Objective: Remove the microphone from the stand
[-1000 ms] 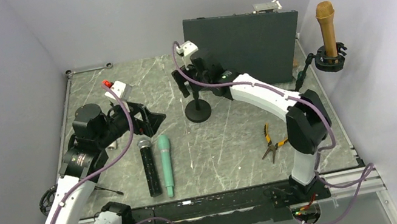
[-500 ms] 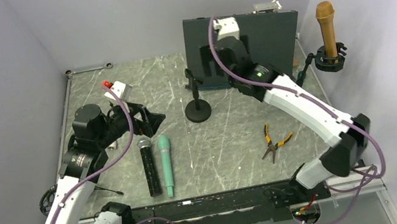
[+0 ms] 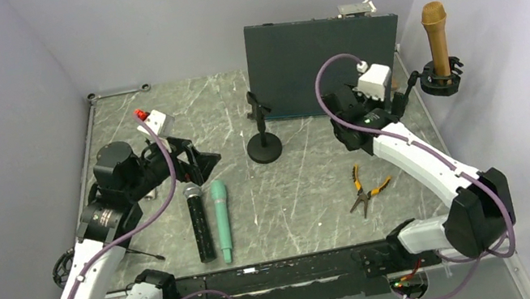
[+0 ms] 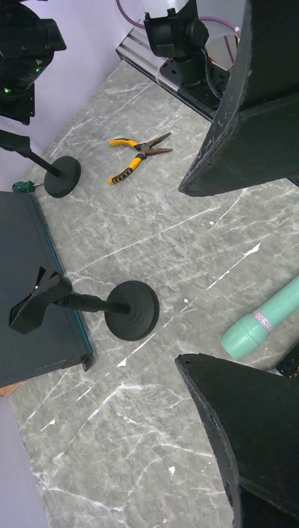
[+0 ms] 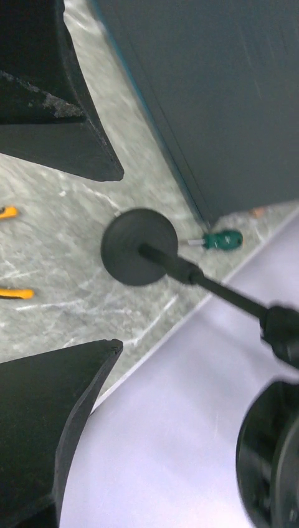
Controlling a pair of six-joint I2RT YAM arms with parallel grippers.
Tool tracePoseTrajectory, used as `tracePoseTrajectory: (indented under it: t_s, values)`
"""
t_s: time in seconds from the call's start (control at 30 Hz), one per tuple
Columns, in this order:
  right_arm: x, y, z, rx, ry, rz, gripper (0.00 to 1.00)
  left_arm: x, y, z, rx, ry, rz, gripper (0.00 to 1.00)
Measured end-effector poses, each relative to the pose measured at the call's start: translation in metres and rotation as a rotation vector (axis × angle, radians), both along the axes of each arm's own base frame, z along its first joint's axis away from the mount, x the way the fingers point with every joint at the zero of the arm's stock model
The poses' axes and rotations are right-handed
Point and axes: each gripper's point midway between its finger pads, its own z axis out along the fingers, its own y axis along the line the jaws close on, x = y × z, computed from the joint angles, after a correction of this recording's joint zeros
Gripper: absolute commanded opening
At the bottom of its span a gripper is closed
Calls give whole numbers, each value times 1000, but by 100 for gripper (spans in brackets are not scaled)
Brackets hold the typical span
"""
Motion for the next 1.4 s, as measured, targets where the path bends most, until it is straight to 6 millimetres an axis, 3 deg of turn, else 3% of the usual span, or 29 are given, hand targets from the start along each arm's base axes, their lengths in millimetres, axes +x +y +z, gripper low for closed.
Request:
tracePoseTrajectory:
  t_s: [0.23, 0.43, 0.57, 0.77, 1.03, 1.2, 1.4]
  values:
    - [-7, -49, -7, -53, -40, -169, 96, -2, -1, -6, 0, 15, -10, 99]
    - [2, -51, 5, -80, -36, -146, 94, -3, -2, -5, -3, 12, -18, 99]
    - [17, -42, 28, -80, -29, -58, 96, -5, -3, -4, -6, 8, -27, 99]
    - [26, -38, 89, -144, -73, 50, 99, -7, -5, -3, -12, 8, -45, 99]
    - [32, -62, 158, -318, -82, 25, 99, -9, -7, -4, -16, 12, -58, 99]
    - [32, -92, 174, -391, -45, -41, 99, -9, -9, -4, -16, 11, -65, 99]
    - [47, -115, 166, -462, 42, -87, 99, -13, -17, -7, -13, 22, -98, 99]
